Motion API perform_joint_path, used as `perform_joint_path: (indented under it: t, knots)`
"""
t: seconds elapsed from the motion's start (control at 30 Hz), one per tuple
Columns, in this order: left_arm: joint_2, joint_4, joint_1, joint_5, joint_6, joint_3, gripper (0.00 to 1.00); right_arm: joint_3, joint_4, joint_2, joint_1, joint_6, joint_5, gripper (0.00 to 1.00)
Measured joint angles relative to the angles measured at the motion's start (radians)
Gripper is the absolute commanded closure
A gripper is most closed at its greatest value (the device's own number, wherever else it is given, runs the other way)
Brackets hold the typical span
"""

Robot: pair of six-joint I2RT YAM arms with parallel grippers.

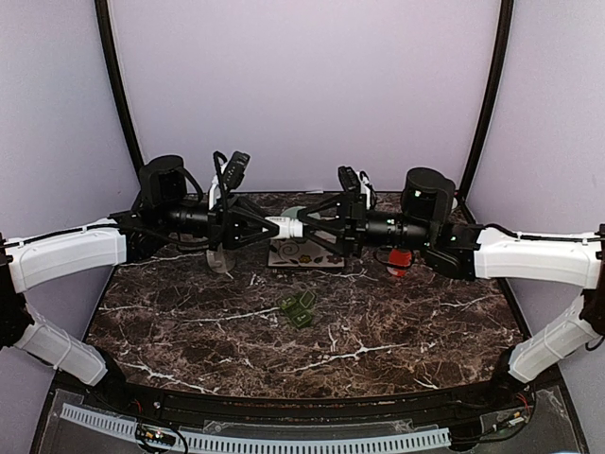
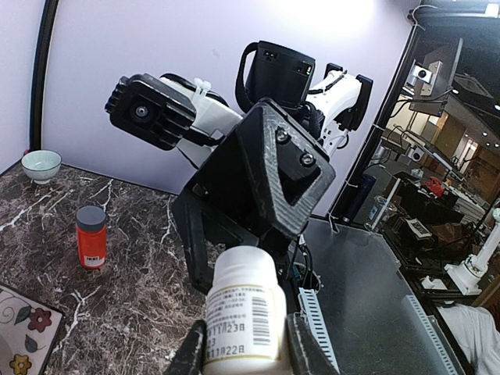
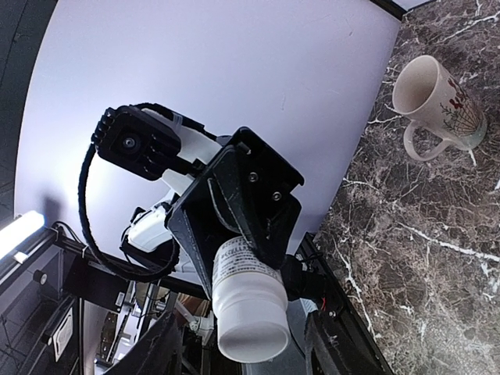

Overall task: Sort the pills into containers
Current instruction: Unscrew the lid of the pill bottle.

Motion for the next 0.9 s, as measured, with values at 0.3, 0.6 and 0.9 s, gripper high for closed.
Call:
perform_joint_path:
  t: [0.3, 0.6, 0.9]
  knots:
    - [0.003, 0.0, 0.0, 0.0, 0.006, 0.0, 1.0, 0.014, -0.002, 0.027, 0.027, -0.003, -0.005, 0.55]
    - [0.005, 0.0, 0.0, 0.002, 0.007, 0.001, 1.0, 0.033, -0.051, 0.029, 0.029, -0.043, 0.004, 0.77]
    - [0.005, 0.006, 0.004, 0.016, 0.004, 0.001, 1.0, 0.092, -0.158, 0.031, 0.028, -0.204, -0.007, 0.91]
